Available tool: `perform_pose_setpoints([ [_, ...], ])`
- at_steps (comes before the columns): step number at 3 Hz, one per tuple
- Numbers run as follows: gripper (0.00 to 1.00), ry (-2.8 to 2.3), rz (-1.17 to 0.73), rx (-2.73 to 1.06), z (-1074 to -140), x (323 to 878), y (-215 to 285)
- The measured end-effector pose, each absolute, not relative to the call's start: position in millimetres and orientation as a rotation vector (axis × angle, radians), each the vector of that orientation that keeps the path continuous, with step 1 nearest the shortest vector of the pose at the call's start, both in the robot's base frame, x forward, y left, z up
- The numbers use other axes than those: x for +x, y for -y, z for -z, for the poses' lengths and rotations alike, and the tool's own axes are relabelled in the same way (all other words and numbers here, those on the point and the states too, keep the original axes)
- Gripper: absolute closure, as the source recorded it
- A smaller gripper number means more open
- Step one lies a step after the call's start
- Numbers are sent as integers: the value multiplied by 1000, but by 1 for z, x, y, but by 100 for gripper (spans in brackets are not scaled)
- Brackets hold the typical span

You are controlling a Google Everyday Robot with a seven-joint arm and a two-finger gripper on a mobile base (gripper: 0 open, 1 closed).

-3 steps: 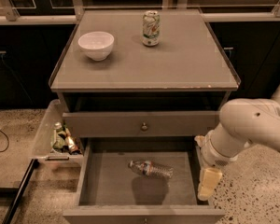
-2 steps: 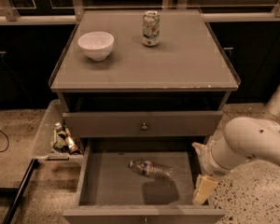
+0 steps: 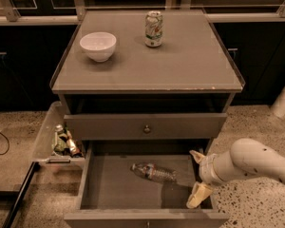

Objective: Pick water bottle from middle drawer and place on counter

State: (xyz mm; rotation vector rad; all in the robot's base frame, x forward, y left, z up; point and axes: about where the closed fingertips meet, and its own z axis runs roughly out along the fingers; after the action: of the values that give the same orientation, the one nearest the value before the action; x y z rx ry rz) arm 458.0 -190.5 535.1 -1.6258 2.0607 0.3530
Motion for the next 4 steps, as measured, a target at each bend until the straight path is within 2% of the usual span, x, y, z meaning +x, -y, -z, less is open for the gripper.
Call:
perform_pose_setpoints([
  [2,0,-2044,-382,-1610,-524,456,185],
  [4,0,-1986,-457,-1474,-490,501,162],
])
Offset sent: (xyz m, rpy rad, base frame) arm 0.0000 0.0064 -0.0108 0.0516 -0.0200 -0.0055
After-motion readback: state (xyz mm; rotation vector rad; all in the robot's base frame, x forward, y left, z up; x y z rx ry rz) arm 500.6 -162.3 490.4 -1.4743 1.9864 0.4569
